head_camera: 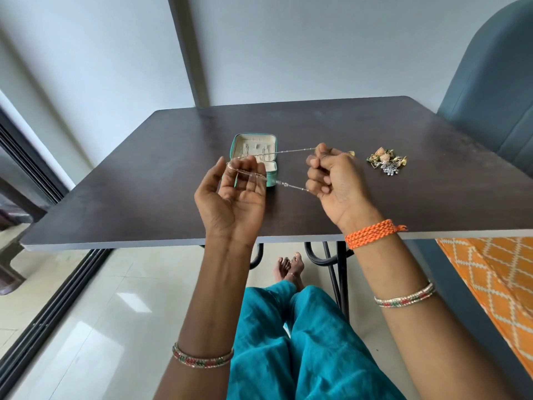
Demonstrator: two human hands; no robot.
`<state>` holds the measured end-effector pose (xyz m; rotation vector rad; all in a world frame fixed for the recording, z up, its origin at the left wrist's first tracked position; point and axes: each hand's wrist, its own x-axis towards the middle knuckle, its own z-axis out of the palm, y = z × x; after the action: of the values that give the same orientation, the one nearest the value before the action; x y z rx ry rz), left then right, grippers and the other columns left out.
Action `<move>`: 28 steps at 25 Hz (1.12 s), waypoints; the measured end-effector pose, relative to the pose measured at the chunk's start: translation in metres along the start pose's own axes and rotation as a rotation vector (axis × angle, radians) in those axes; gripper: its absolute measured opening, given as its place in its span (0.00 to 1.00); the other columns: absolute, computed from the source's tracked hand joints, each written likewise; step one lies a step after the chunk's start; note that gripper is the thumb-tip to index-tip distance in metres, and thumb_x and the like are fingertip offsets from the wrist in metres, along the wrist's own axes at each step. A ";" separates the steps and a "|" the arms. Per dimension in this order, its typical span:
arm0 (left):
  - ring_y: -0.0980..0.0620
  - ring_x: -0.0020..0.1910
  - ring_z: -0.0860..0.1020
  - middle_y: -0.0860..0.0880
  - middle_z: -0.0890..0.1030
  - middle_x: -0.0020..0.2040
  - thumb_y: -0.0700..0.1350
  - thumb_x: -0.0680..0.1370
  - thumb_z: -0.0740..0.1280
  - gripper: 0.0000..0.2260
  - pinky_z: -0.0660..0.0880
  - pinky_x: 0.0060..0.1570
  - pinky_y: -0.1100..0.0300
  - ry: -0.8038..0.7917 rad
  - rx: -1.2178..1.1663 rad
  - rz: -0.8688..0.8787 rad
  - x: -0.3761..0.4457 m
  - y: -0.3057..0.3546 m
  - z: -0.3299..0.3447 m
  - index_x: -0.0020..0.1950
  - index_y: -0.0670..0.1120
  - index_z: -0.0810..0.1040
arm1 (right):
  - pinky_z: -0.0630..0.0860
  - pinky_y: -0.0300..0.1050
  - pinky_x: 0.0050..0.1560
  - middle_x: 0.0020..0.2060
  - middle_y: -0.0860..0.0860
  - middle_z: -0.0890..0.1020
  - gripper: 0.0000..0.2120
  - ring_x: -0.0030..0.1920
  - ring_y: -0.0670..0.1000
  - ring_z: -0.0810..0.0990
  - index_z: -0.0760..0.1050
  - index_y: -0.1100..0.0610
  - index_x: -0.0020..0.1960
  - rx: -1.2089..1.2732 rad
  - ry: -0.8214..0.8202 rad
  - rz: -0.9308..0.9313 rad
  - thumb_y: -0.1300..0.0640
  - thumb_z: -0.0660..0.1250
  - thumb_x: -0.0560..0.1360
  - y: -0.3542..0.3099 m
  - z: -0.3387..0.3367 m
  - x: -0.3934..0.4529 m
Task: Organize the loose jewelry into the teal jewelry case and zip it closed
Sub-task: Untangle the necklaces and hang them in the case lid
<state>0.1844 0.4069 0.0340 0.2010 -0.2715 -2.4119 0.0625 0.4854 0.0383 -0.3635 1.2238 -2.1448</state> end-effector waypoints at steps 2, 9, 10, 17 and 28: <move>0.54 0.35 0.75 0.47 0.78 0.38 0.45 0.77 0.63 0.10 0.77 0.40 0.63 -0.045 -0.068 0.040 0.000 0.003 0.002 0.42 0.40 0.76 | 0.59 0.35 0.20 0.29 0.51 0.69 0.12 0.20 0.42 0.60 0.68 0.58 0.38 -0.168 0.005 -0.104 0.67 0.57 0.79 0.002 -0.001 -0.005; 0.55 0.40 0.80 0.47 0.81 0.43 0.39 0.78 0.60 0.07 0.79 0.42 0.64 -0.116 0.458 0.154 0.002 0.000 0.011 0.53 0.40 0.75 | 0.73 0.32 0.41 0.40 0.48 0.83 0.06 0.38 0.41 0.78 0.81 0.55 0.48 -1.461 -0.813 -0.257 0.63 0.67 0.75 -0.040 0.023 -0.040; 0.55 0.38 0.79 0.47 0.80 0.41 0.39 0.79 0.59 0.07 0.78 0.38 0.64 -0.150 0.575 0.139 0.000 -0.002 0.011 0.53 0.41 0.75 | 0.75 0.35 0.46 0.42 0.48 0.84 0.08 0.42 0.44 0.80 0.81 0.54 0.48 -1.503 -0.892 -0.270 0.64 0.67 0.75 -0.045 0.029 -0.041; 0.57 0.26 0.70 0.48 0.75 0.30 0.38 0.80 0.51 0.12 0.69 0.27 0.68 -0.211 0.718 -0.001 -0.016 0.000 0.018 0.41 0.41 0.72 | 0.69 0.31 0.26 0.37 0.55 0.83 0.05 0.24 0.39 0.75 0.81 0.61 0.45 -1.135 -0.693 -0.464 0.69 0.68 0.73 -0.060 0.034 -0.033; 0.62 0.17 0.60 0.55 0.66 0.24 0.45 0.76 0.60 0.13 0.54 0.17 0.73 -0.332 0.813 -0.103 -0.026 0.001 0.015 0.33 0.47 0.77 | 0.77 0.38 0.33 0.33 0.54 0.81 0.08 0.30 0.43 0.78 0.75 0.58 0.41 -0.796 -0.615 -0.549 0.70 0.70 0.71 -0.039 0.025 -0.018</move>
<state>0.2016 0.4256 0.0506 0.1709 -1.4160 -2.2931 0.0743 0.4947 0.0856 -1.7167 1.6467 -1.5961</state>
